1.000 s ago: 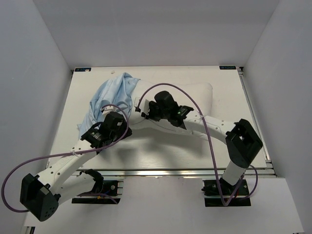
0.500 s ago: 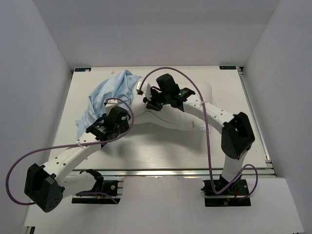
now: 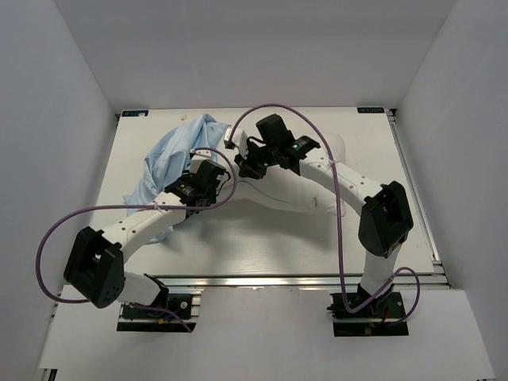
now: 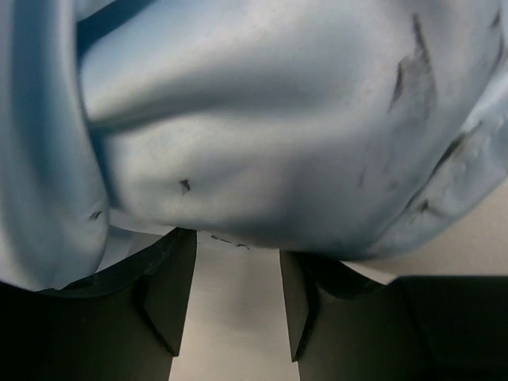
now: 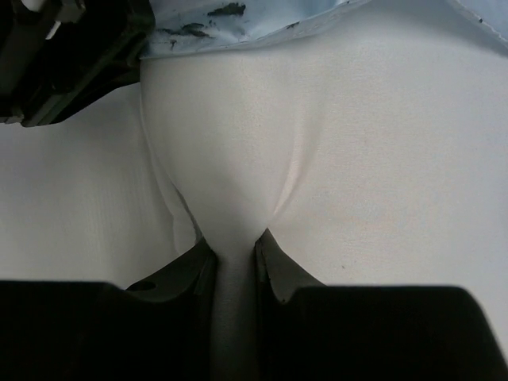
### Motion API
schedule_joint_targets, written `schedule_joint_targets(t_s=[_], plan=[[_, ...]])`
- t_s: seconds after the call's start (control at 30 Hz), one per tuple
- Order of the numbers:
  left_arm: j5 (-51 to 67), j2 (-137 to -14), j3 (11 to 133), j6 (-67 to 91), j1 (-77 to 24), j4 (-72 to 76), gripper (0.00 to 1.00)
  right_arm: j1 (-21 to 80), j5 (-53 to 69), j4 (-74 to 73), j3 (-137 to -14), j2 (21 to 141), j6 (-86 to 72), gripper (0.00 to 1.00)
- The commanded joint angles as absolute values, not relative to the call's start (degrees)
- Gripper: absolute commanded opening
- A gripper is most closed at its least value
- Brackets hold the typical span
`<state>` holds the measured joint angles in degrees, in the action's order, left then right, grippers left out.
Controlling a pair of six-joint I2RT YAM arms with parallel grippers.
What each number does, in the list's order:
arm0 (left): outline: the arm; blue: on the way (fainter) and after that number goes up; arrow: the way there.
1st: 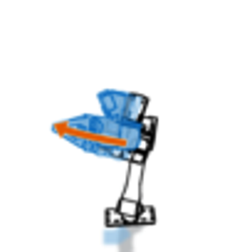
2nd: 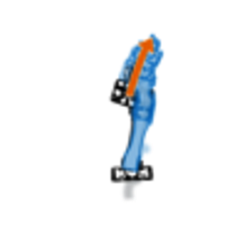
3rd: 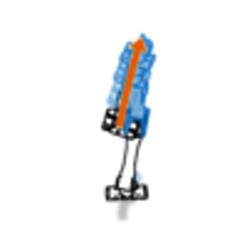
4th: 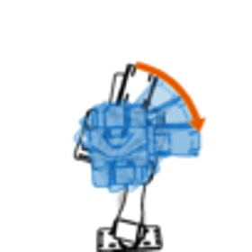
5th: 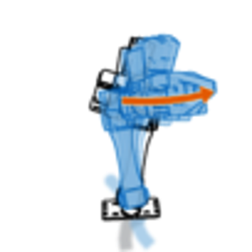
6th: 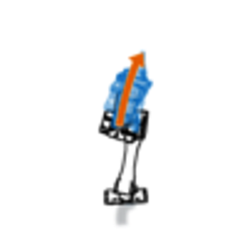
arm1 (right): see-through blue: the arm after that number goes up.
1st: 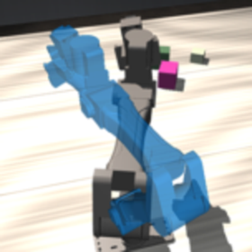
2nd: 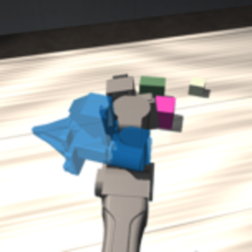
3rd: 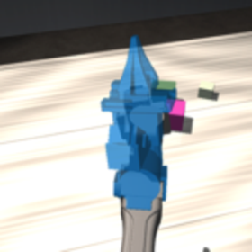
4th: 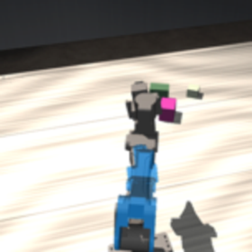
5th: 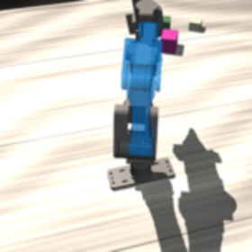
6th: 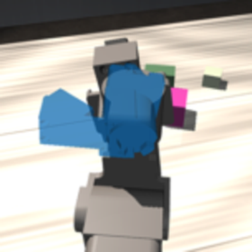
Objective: Put the pillow into the pillowcase
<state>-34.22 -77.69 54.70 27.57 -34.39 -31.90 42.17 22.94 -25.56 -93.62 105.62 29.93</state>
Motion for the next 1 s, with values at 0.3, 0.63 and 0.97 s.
schedule_joint_targets(t_s=[0.3,0.63,0.97], plan=[[-39.6,-76.0,57.6,25.1,-34.5,-32.5,0.22,41.1,27.8,-26.2,-98.2,105.4,27.3,0.06],[-18.9,-68.8,63.4,23.5,-34.5,-28.9,0.0,41.1,28.6,-25.8,-99.9,107.0,23.0,0.0],[6.8,-79.0,82.3,30.2,-34.5,-24.5,0.0,40.3,30.1,-8.0,-106.9,106.1,-5.4,0.0]])
